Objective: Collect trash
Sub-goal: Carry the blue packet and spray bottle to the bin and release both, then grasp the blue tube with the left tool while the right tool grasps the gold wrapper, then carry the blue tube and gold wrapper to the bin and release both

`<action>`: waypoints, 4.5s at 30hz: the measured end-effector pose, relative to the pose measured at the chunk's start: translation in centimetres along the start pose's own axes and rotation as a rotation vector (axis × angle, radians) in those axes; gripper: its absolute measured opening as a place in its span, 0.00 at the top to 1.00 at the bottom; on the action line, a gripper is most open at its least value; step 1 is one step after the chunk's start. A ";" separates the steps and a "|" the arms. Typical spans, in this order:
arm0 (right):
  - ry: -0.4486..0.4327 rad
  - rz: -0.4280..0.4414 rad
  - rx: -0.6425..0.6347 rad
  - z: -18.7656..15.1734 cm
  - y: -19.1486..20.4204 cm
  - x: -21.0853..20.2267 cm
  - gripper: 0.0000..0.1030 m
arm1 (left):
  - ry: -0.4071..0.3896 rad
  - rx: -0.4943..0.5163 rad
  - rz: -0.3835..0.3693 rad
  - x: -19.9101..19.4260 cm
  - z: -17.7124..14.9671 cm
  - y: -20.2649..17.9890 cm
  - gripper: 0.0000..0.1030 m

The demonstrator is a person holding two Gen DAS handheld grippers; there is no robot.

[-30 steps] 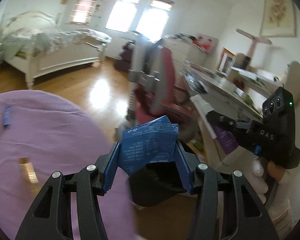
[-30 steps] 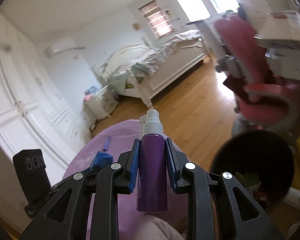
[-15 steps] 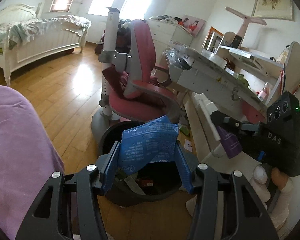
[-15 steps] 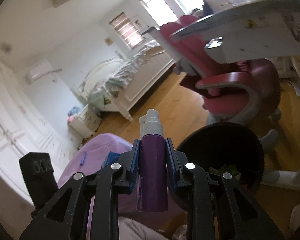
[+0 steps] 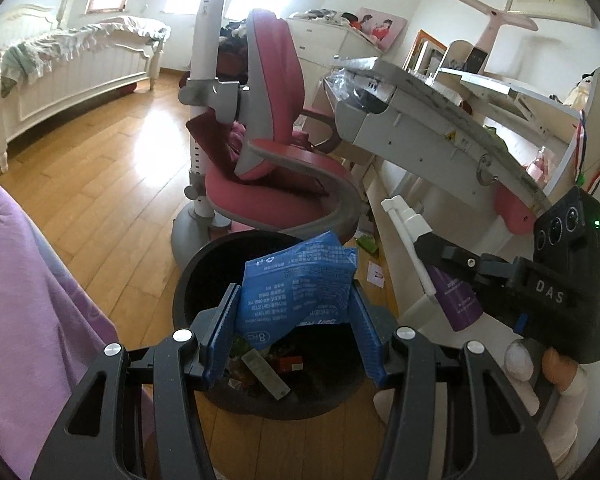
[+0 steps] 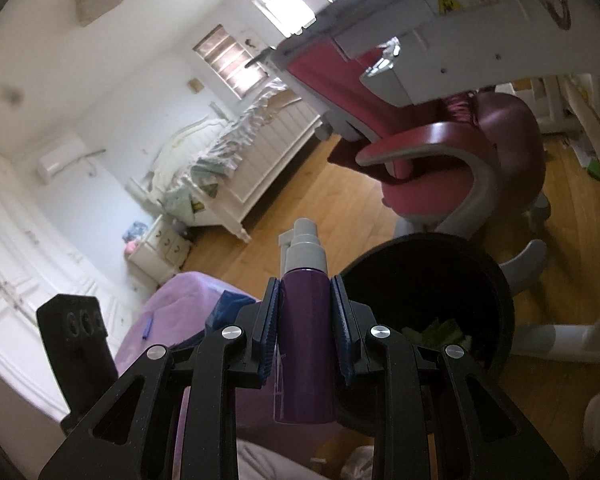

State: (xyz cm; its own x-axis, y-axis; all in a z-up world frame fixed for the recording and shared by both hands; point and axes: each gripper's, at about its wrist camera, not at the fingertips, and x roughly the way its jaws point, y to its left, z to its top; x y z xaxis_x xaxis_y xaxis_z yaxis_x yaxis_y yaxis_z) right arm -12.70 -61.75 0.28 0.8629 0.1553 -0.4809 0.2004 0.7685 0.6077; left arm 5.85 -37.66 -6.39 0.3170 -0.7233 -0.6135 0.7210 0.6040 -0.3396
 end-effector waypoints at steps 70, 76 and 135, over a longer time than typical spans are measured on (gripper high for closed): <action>0.568 0.182 -0.681 -17.2 31.6 23.3 0.96 | -0.067 -0.350 0.648 -21.2 -1.2 33.6 0.88; 0.488 0.283 -0.500 -12.8 27.8 19.3 0.96 | -0.161 -0.288 0.527 -23.0 -1.2 25.1 0.88; 0.101 0.162 -0.479 -6.3 25.8 7.9 0.07 | -0.363 -0.194 0.694 -26.9 -3.8 7.6 0.05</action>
State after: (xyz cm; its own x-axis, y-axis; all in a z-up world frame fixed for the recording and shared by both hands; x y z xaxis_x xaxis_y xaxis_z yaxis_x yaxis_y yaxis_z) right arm -3.60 -36.81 8.19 0.8113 0.3373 -0.4775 -0.1880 0.9239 0.3333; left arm 0.50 -12.35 4.81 0.8575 -0.2050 -0.4718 0.1766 0.9787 -0.1044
